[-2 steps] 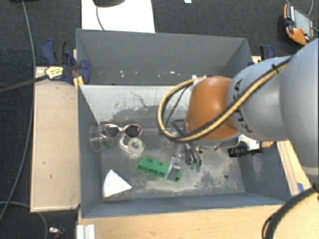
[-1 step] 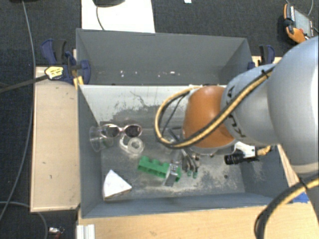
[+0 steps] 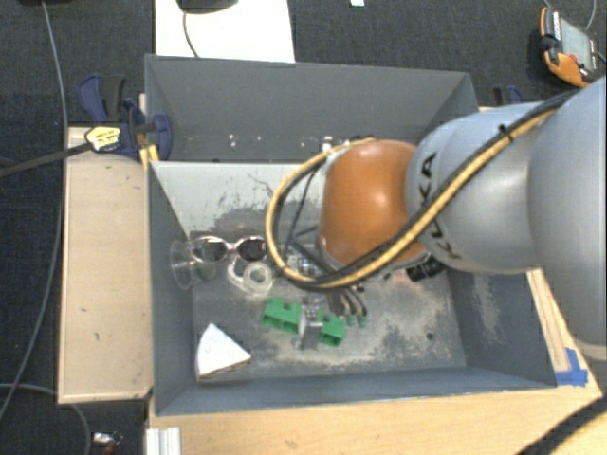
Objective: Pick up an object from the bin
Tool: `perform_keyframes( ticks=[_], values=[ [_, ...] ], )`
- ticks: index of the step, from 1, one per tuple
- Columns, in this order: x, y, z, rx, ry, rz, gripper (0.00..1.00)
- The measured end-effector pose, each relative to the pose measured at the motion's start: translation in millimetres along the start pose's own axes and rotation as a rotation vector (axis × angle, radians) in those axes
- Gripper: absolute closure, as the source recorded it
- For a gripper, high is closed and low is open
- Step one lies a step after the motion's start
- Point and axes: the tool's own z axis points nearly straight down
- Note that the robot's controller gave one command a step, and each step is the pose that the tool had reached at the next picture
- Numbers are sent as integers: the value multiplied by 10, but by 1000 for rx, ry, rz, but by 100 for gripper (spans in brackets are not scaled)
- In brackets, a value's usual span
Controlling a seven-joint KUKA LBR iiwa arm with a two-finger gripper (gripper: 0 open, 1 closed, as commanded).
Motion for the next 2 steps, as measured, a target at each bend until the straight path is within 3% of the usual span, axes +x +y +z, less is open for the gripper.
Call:
perform_keyframes(
  ticks=[1,2],
  values=[
    [-6,-338,768,9,14,277,100],
    [-6,-337,767,9,14,278,100]
  ],
)
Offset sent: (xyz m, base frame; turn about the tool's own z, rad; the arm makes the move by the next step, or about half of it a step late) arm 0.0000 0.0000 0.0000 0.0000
